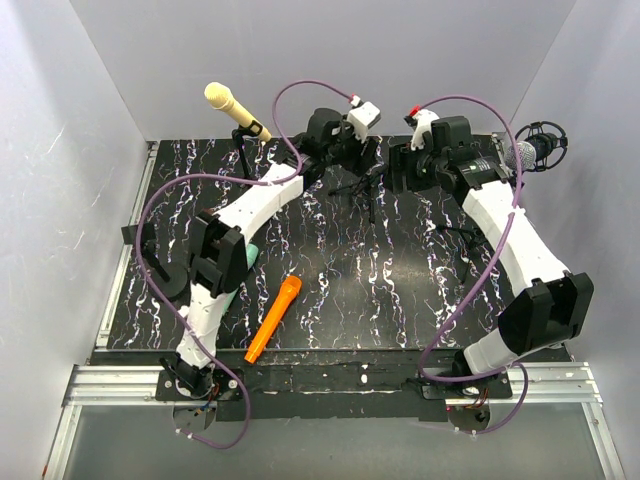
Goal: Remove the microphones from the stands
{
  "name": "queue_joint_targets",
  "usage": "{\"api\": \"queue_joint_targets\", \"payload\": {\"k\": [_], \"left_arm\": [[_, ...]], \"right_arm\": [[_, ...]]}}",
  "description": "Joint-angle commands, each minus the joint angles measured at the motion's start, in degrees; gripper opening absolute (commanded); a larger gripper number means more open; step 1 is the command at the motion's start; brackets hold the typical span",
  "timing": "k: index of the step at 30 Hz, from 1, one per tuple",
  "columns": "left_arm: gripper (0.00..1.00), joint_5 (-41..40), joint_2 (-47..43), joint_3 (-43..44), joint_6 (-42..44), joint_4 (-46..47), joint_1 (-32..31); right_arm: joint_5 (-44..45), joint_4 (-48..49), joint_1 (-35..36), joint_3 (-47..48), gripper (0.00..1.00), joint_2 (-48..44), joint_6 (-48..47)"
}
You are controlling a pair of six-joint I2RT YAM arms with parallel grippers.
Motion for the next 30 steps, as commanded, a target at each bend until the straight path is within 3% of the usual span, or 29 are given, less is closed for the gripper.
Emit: {"api": "queue_joint_targets", "payload": {"k": [1,8,15,17,20,21,30], "left_arm": [[0.51,-0.74,7.53,7.63,1.81,-10.48,-0.39],[0.43,-0.3,10.27,10.46,2.34,-16.12,-0.31],[0.18,-1.53,10.71,11.69,3.04,-14.98,-0.31],[0.2,-2.76,10.71,11.43,3.22,-15.07,-0.31],[0.38,-3.47,10.88,11.08,3.39,-14.63,-0.31],[0.4,-3.73,11.06,10.99,3.31,-14.37,-0.31],[0.38,-9.26,12.99,11.69,3.39,-14.71,-0.39]], "right_arm": [[3.53,2.29,-0.4,1.8,0.75,-0.47,4.97],[-1.31,2.82,-2.51,-0.93,0.76,0.23,9.37],[-3.24,3.7,-3.74,-1.46,0.75,1.11,10.51],[-3.24,3.78,-3.83,-1.98,0.75,1.2,10.6],[-3.95,3.87,-4.0,-2.51,0.75,1.37,10.51],[-4.12,3.96,-4.09,-2.6,0.75,1.37,10.51],[-5.09,4.05,-4.62,-2.95,0.75,1.9,10.51]]}}
